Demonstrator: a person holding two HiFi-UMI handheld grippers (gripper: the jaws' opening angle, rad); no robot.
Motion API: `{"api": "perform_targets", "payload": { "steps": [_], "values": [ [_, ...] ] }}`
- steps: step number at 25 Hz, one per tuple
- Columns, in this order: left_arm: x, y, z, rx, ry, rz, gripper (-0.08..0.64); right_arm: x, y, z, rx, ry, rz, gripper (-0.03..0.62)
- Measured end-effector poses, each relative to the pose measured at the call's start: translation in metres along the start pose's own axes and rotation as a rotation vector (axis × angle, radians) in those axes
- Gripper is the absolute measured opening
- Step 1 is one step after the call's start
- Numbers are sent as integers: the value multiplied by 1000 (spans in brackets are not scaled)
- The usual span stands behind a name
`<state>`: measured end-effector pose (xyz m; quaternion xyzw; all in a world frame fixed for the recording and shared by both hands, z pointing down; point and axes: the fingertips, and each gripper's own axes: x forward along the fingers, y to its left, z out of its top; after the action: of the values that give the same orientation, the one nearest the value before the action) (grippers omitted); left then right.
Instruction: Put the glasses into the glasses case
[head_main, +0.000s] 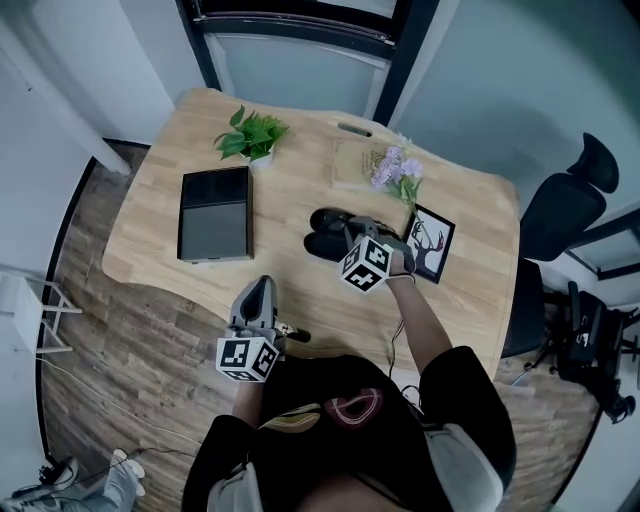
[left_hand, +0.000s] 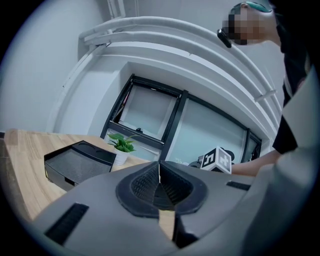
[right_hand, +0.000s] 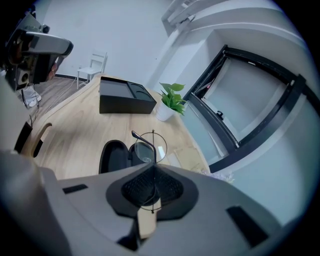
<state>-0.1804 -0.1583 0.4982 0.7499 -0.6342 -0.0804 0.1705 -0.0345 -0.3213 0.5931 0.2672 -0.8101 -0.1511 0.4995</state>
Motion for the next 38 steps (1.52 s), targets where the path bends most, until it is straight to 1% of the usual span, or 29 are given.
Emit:
{"api": "perform_targets", "payload": {
  "steps": [4,8,17,24,38],
  "values": [
    [1,4,1,2,2,8,18,9,3,-1,9,2,23,14],
    [1,8,3,-25,-6,23,18,16,6,0,-4,5,31,13],
    [4,15,-3,-22,12,44,18,30,14,-5,-26,33,48,14],
    [8,18,-6,-17,22,48,18,39,14,-7,-21,47,55,14],
    [5,45,1,7,20,115,18,58,12,-12,-6,76,73,14]
  ]
}}
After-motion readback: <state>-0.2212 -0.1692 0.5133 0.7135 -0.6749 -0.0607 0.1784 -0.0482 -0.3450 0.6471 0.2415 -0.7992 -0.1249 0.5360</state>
